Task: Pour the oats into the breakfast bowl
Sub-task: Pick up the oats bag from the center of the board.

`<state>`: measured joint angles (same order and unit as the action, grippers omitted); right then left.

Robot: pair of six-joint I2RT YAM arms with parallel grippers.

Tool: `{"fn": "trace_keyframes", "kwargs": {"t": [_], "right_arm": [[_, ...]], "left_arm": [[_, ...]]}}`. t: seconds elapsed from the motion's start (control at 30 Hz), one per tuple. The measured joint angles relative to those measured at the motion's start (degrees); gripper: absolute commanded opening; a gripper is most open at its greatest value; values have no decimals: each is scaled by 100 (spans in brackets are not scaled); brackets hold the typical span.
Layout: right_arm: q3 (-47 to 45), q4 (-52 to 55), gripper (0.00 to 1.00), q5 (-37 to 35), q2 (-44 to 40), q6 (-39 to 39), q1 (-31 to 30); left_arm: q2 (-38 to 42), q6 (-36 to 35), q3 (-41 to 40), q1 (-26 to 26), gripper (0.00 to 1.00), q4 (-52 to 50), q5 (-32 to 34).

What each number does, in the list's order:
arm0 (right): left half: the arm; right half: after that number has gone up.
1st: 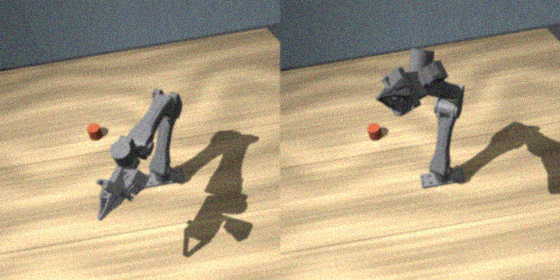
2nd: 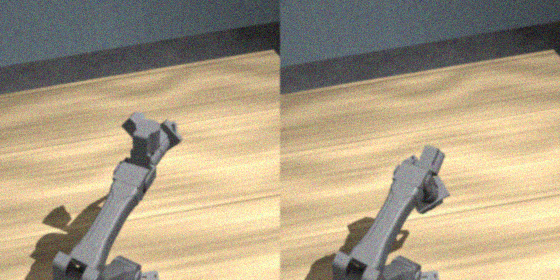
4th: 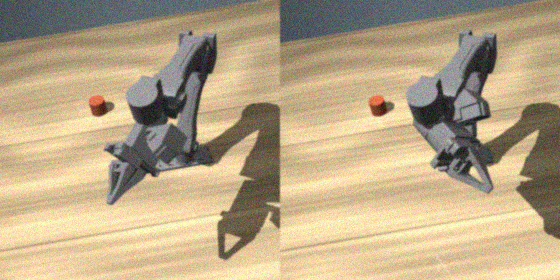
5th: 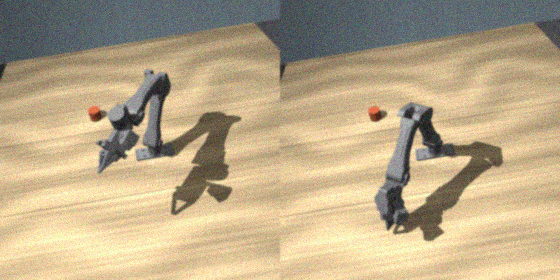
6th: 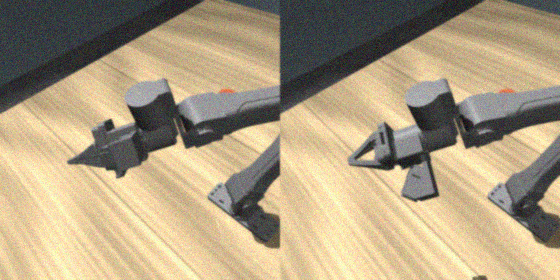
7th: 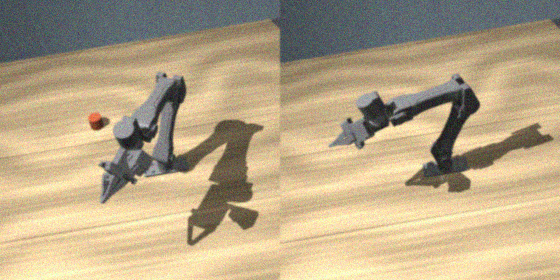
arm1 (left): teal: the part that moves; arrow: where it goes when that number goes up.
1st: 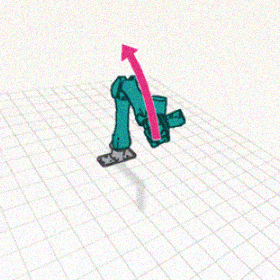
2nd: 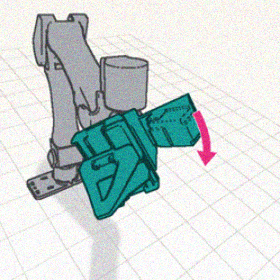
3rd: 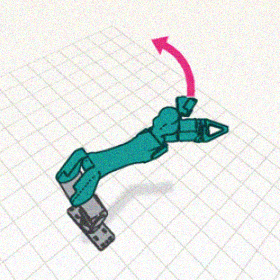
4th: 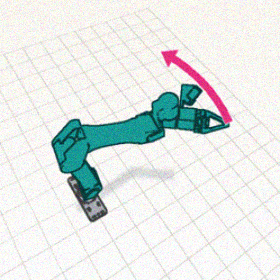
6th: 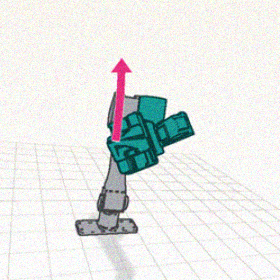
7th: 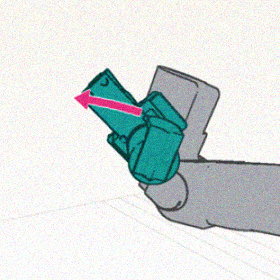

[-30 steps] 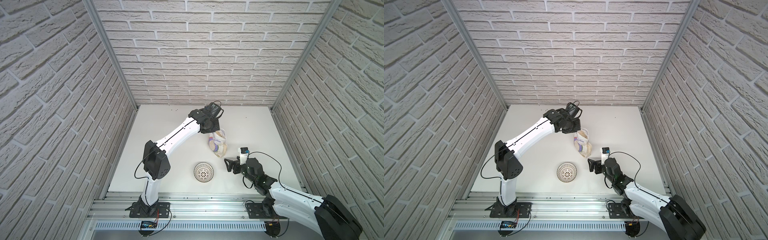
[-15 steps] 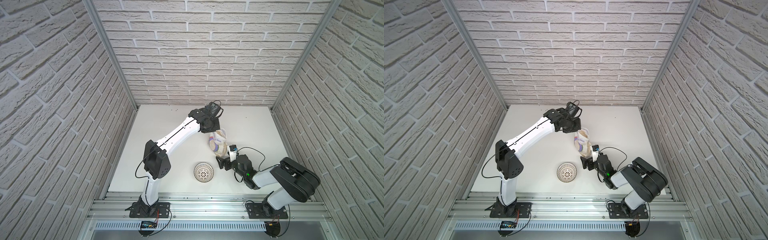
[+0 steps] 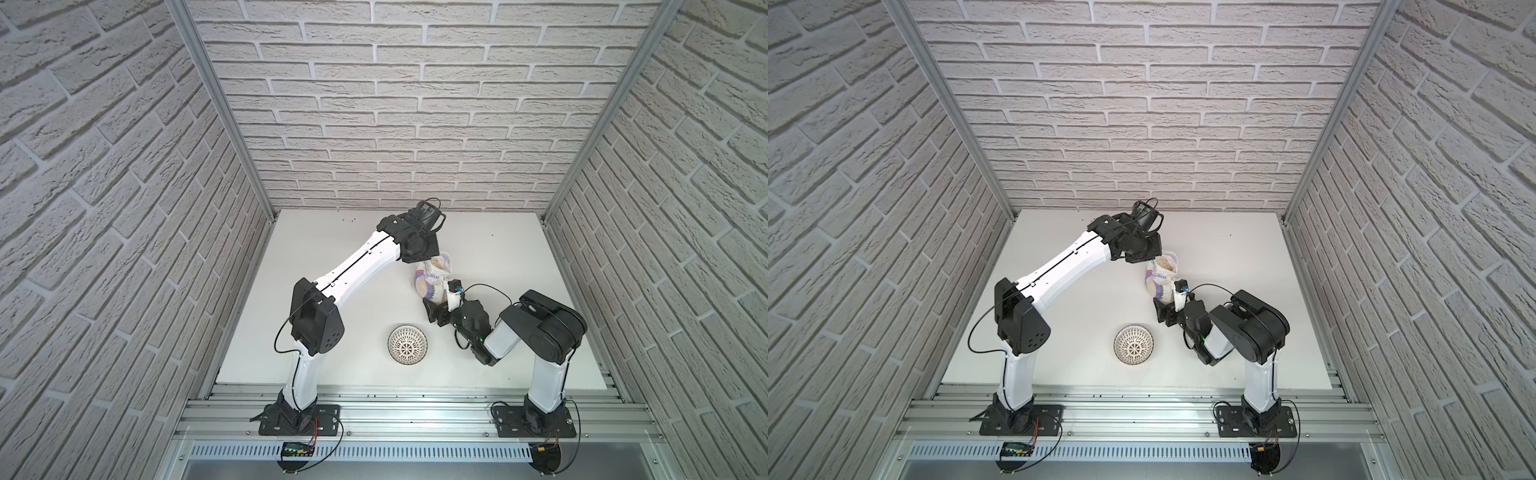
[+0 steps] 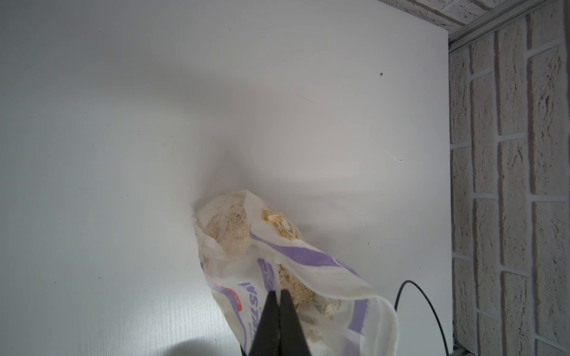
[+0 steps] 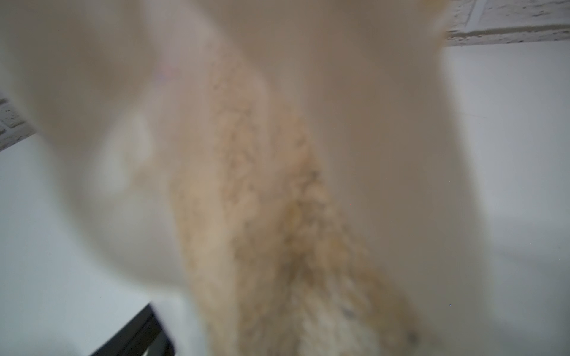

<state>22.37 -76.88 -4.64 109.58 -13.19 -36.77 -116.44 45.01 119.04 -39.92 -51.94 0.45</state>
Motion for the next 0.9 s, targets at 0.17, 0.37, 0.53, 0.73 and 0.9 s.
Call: {"fn": "trace_keyframes", "kwargs": {"t": [0.17, 0.37, 0.53, 0.73, 0.9], "right_arm": [[33, 24, 19, 9, -46, -7, 17], [37, 791, 3, 50, -553, -42, 13], [140, 2459, 3, -20, -1572, -28, -11], [645, 4719, 3, -205, -2555, 96, -52], [811, 6083, 3, -385, -3250, 262, -118]], "left_arm": [[0, -11, 11, 2, 0, 2, 13], [114, -72, -125, 68, 12, 39, 7], [719, -234, -702, 129, 53, 245, 15], [2031, -376, -1574, 136, 80, 732, 310], [2986, -328, -2603, 136, 86, 1086, 901]]}}
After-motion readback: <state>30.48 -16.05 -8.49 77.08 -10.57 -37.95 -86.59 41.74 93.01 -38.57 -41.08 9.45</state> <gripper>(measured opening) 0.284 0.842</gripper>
